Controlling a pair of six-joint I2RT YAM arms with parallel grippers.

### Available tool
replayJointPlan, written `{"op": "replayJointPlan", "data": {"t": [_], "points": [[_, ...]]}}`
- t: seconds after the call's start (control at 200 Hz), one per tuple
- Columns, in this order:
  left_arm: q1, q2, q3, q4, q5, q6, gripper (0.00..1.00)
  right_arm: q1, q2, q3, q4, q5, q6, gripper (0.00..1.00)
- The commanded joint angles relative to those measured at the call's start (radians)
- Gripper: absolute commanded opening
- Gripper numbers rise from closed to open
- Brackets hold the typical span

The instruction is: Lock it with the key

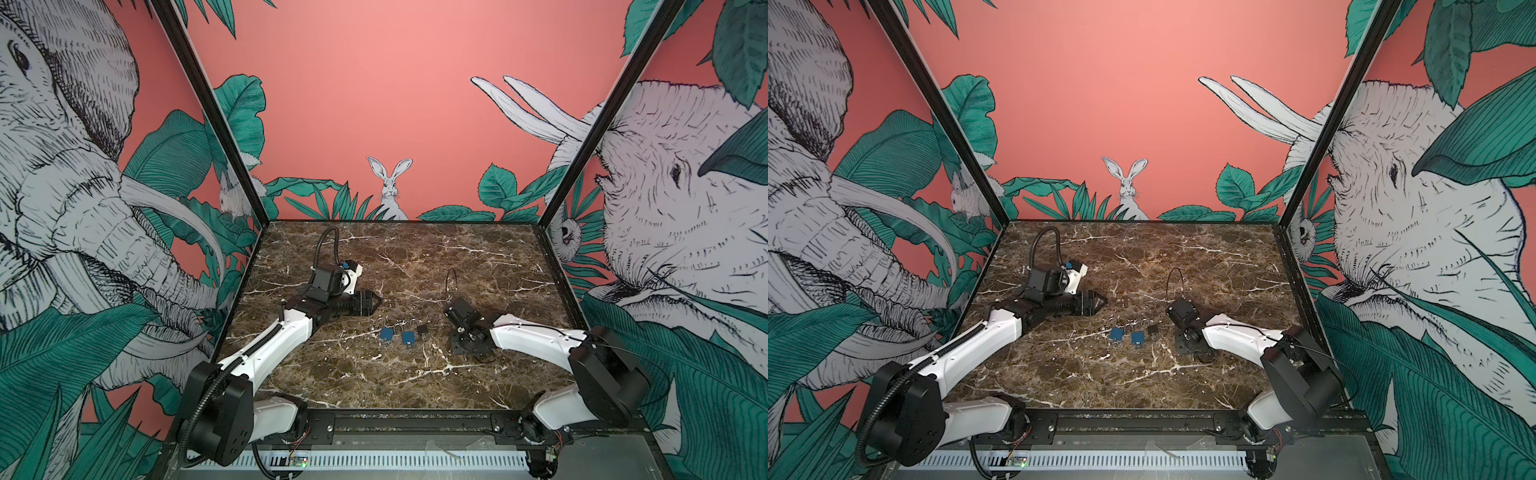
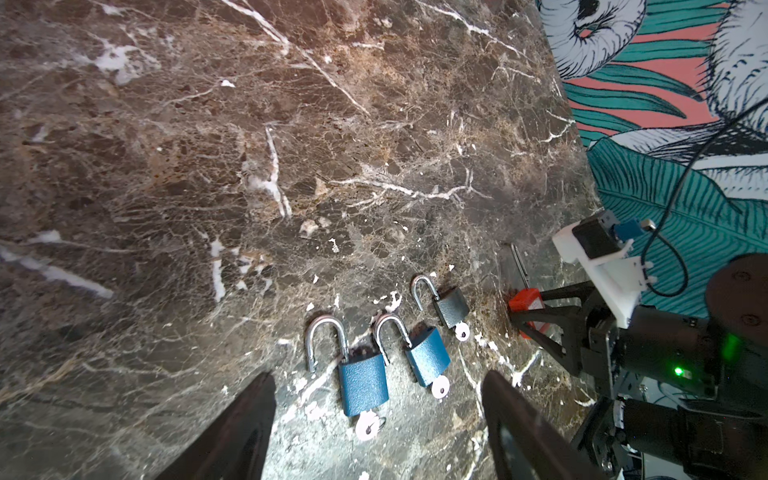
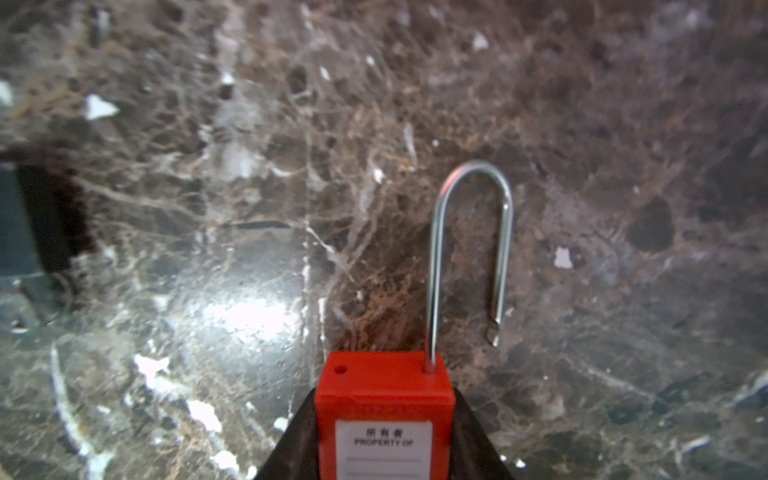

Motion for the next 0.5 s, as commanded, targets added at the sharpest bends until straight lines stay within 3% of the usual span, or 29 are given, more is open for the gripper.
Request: {"op": "replayJointPlan", "data": {"t": [0.0, 0.19, 0.495], "points": [[-0.015, 0.009, -0.018, 0.07, 0.054, -0.001, 0.77, 0.006, -0.076, 0.069, -0.015, -0.035, -0.192, 0.0], [-0.044, 0.049, -0.027, 0.173, 0.212, -0.028, 0.77, 0.025, -0.17, 0.16, -0.008, -0.18, -0.4, 0.0], [-0.085, 0.072, -0.04, 0.299, 0.298, -0.101, 0.78, 0.078, -0.148, 0.236, 0.057, -0.202, -0.574, 0.0]]}}
